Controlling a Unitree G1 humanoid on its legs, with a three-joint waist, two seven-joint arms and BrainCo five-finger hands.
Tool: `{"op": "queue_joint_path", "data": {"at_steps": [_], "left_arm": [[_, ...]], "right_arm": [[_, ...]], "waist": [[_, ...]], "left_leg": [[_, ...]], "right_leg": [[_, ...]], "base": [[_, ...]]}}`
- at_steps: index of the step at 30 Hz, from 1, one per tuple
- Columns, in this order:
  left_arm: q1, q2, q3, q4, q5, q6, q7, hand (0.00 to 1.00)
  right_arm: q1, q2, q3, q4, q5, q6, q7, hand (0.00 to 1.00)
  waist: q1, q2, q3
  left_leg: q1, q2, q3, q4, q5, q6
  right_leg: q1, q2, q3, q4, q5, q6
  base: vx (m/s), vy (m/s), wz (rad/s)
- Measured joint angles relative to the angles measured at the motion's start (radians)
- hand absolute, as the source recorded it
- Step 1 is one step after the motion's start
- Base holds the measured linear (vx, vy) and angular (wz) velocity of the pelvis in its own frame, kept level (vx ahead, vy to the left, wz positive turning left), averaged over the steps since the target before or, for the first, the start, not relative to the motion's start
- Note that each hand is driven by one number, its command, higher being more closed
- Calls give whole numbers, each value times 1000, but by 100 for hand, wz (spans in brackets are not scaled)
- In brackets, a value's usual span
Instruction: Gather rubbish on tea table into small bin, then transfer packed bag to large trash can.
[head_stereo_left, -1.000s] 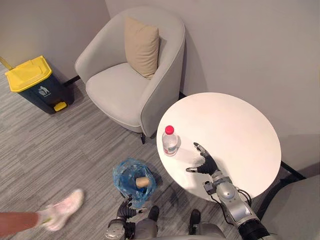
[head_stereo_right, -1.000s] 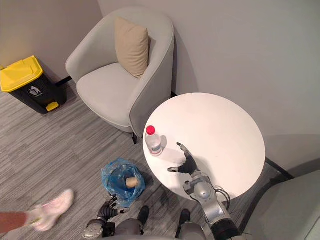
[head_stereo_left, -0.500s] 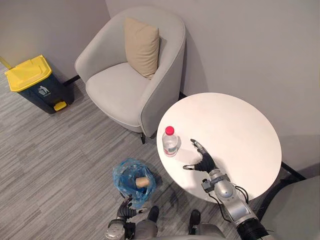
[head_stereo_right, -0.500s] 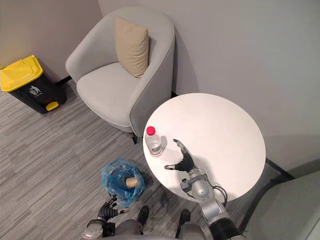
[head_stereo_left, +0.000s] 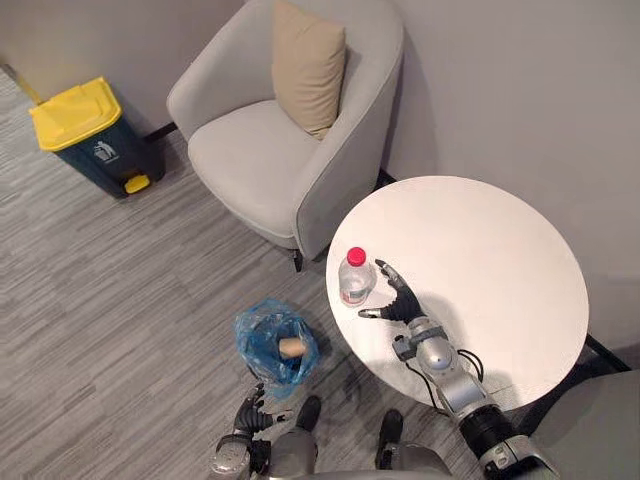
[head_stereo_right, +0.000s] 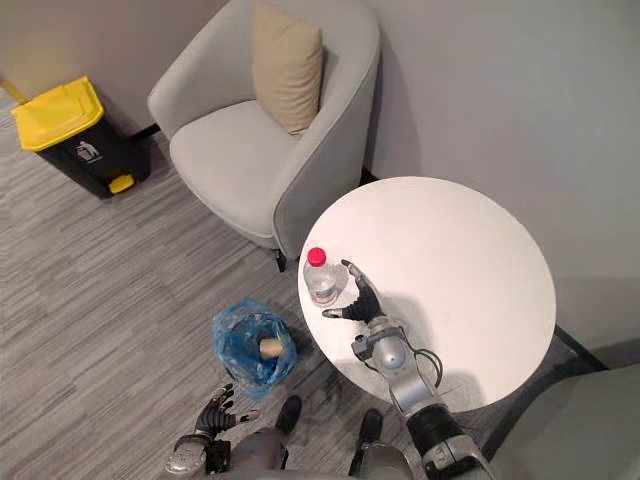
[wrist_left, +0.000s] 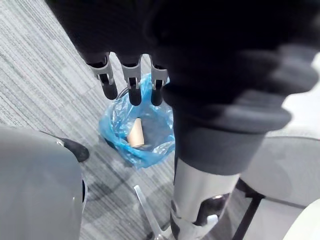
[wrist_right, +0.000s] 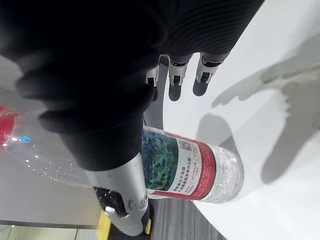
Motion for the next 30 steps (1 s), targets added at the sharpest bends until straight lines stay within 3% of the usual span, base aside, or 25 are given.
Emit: {"op": "queue_joint_path", "data": {"at_steps": [5, 6, 12, 22, 30], "left_arm": [[-20, -8, 0, -1, -4, 0, 6, 0], [-22, -8, 0, -4, -11, 0, 9, 0], [-32, -11, -1, -25, -19, -2, 18, 0], [-34, -13, 0, -35, -19, -1, 19, 0], [-33, -11, 1, -33, -17, 3, 15, 0]], "right_arm": [[-48, 16, -6, 3, 33, 0, -30, 0], [-60, 17, -6, 4, 37, 0, -31, 100], [-111, 19, -4, 43, 53, 11, -68, 100], [-128, 3, 2, 30, 72, 20, -67, 100], [60, -11, -24, -235, 63, 8, -45, 100]], "waist": [[21, 16, 32], [22, 17, 41], [48, 16, 67], [48, 7, 80], [39, -13, 75]], "left_leg": [[-18, -2, -3, 6, 5, 0], [-31, -3, -10, 6, 9, -1], [-49, -13, -26, 7, 17, 2], [-50, -17, -33, 7, 17, 2], [-6, -10, -10, 1, 16, 2]], "right_leg": [[-20, -2, -2, 13, 0, 0], [-31, -3, -8, 20, -1, -1], [-88, -27, -16, 126, -53, -3], [-122, -43, -20, 209, -103, -7], [-86, -37, -3, 198, -100, -6]], "base": [[-34, 5, 3], [-28, -5, 13], [-16, -8, 10], [5, -18, 3], [-8, -14, -6]]}}
